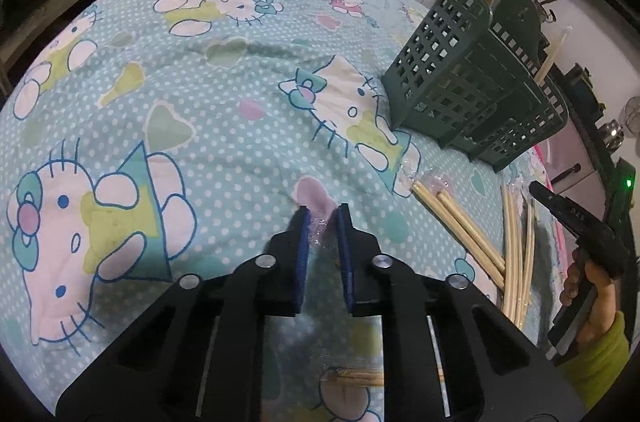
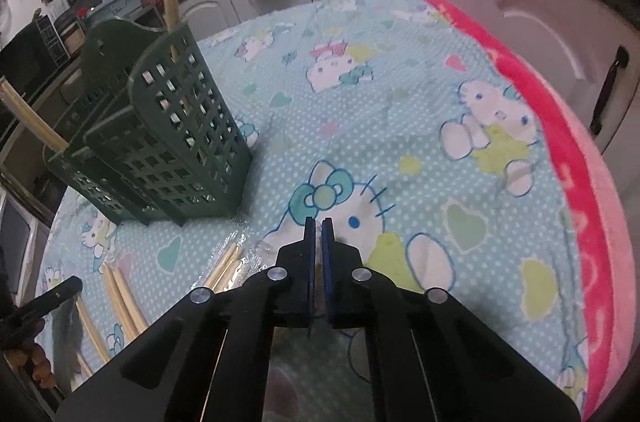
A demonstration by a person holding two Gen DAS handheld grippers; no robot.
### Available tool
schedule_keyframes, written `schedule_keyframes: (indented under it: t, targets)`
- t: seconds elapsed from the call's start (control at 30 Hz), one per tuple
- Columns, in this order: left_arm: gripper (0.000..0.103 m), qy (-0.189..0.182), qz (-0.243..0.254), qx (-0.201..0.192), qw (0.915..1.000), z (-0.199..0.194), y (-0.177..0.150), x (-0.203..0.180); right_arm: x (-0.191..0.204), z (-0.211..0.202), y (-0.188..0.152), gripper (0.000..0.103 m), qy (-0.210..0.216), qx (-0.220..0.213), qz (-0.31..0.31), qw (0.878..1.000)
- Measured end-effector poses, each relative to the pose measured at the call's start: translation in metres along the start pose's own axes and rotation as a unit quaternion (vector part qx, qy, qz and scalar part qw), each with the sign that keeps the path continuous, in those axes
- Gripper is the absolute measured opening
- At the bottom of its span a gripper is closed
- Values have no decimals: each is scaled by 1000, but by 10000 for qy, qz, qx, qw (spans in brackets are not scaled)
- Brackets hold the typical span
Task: Organize utensils
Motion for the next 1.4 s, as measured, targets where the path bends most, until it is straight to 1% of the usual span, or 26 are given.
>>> schedule_keyframes:
  t: [0.2, 0.37, 0.5, 0.63, 0.9, 1.13, 1.4]
  targets:
    - [3, -525, -218, -38, 9984, -10, 4, 3, 3, -23, 4, 3, 11, -282, -59, 9996]
    - [1, -759, -239, -161, 9967, -24, 6, -2, 11, -47, 6, 3, 33, -569, -137, 9983]
    - [1, -932, -177, -340, 9949, -42, 11, -10, 15, -64, 9, 3, 125, -758, -131, 9970]
    - [1, -1043, -20, -495, 9933, -56, 16, -24, 21, -81, 13, 3, 234, -905, -170, 9955]
    - [1, -1170, 407, -731, 9896, -76, 22, -57, 39, -103, 19, 3, 334, -1120, -362, 9925]
    - [1, -1268, 656, -912, 9855, -92, 24, -76, 59, -124, 25, 2, 460, -1353, -565, 9881]
    - [1, -1470, 850, -1018, 9802, -106, 26, -98, 76, -146, 30, 2, 626, -1580, -763, 9825]
Point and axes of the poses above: each gripper's, at about its wrist camera, not at the fingertips, and z roughly the way its jaws point, x to its left, y to its top, the point moved 5 cm from there along z, roughly the way its jaws point, and after that the axes turned 7 degrees about -z, right-handed, at the moved point
